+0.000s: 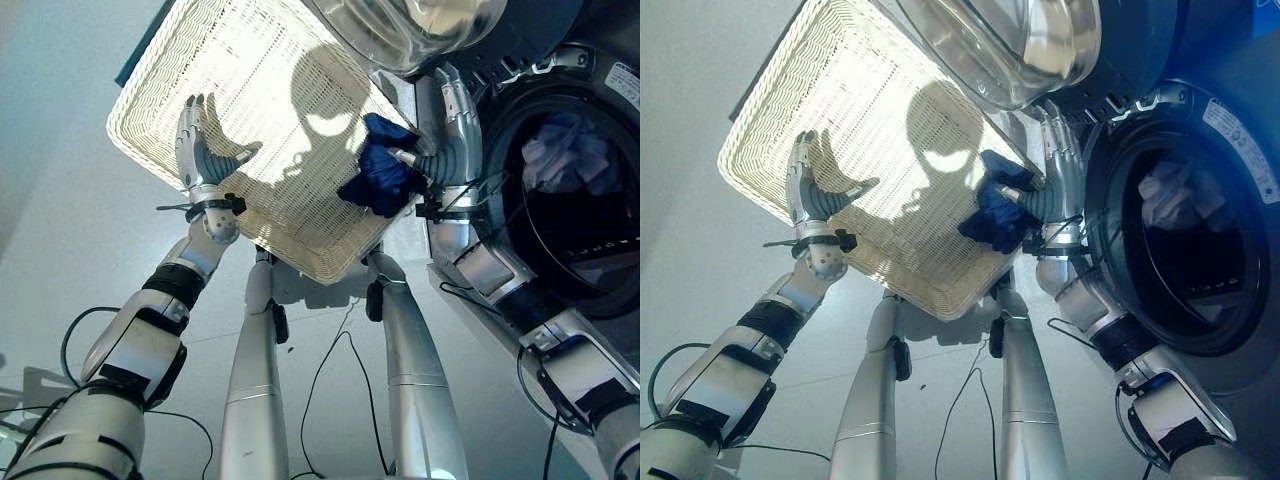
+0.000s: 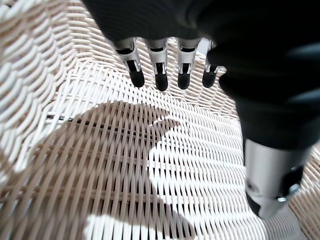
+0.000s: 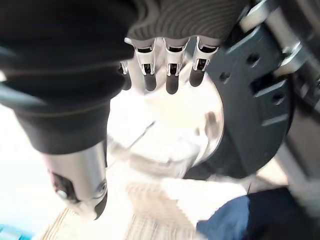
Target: Put the clothes into the washing machine.
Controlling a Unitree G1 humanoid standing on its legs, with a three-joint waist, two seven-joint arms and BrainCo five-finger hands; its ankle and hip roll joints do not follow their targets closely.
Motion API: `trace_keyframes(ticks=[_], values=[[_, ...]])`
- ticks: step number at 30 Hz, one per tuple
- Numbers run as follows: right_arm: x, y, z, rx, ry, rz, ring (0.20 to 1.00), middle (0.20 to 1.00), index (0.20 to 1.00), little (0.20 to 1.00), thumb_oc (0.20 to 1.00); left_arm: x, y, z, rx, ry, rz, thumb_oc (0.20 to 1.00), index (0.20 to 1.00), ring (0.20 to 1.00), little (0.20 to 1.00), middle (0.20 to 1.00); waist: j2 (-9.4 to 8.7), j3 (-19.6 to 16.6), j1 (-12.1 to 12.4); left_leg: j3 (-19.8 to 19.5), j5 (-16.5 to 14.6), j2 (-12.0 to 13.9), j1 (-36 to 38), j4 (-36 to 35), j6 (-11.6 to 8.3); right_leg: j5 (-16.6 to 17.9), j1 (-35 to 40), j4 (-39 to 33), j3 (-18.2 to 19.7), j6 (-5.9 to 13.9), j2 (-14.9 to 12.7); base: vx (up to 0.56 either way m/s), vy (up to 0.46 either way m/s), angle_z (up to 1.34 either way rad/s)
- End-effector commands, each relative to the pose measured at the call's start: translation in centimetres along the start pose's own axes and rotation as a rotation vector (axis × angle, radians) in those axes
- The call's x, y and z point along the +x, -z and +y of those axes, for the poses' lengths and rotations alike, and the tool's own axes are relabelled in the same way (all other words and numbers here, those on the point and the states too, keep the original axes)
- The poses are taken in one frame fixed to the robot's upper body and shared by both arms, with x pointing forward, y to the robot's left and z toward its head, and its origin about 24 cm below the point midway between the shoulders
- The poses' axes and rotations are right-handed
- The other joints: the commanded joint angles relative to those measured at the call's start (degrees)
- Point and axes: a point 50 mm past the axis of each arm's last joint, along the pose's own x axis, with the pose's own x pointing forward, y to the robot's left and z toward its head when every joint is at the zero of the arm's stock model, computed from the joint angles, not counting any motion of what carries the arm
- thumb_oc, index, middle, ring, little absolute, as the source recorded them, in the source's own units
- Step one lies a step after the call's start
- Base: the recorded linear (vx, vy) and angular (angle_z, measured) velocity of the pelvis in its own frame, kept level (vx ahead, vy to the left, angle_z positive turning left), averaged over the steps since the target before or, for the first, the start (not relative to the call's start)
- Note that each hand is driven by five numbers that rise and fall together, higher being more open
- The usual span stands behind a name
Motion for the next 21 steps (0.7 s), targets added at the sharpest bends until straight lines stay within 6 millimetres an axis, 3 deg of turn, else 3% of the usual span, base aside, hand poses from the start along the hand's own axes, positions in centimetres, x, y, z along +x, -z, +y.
trace_keyframes(ticks=[1, 9, 16, 21], values=[[0.3, -1.2, 0.3, -0.023, -0.084, -0.106, 1.0, 1.0, 1.0, 1.0, 1.0, 0.8, -1.5, -0.1, -0.041, -0.033, -0.036, 1.0, 1.0, 1.0, 1.0, 1.0, 2.18, -0.7, -0.5, -0.3, -6.9, -2.6, -1.6, 7.7, -1.49, 7.8, 5.7, -13.4, -1.8, 6.06, 2.6, 0.0, 0.0, 0.0], [0.7, -0.2, 2.8, -0.128, -0.25, -0.053, 1.0, 1.0, 1.0, 1.0, 1.0, 1.8, -2.2, -0.2, -0.043, -0.013, -0.042, 1.0, 1.0, 1.0, 1.0, 1.0, 2.5, -0.7, 0.6, -0.7, -6.7, -3.2, -1.8, 8.0, -1.5, 7.8, 5.6, -13.0, -2.7, 5.73, 2.2, 0.0, -0.012, 0.03], [0.6, 1.2, 3.8, -0.203, -0.331, 0.017, 1.0, 1.0, 1.0, 1.0, 1.0, 2.2, -2.3, -0.3, -0.053, -0.012, -0.035, 1.0, 1.0, 1.0, 1.0, 1.0, 2.7, -0.7, 1.1, -0.7, -6.5, -3.4, -1.9, 8.0, -1.44, 7.8, 5.6, -13.0, -3.2, 5.52, 2.2, 0.0, -0.006, 0.04], [0.0, 3.4, 4.2, -0.315, -0.414, 0.101, 1.0, 1.0, 1.0, 1.0, 1.0, 2.4, -2.7, -0.5, -0.058, -0.005, -0.041, 1.0, 1.0, 1.0, 1.0, 1.0, 2.92, -0.7, 1.4, -0.7, -6.5, -3.5, -2.1, 8.2, -1.29, 7.8, 5.3, -12.7, -3.4, 5.36, 2.2, 0.0, 0.0, 0.0]])
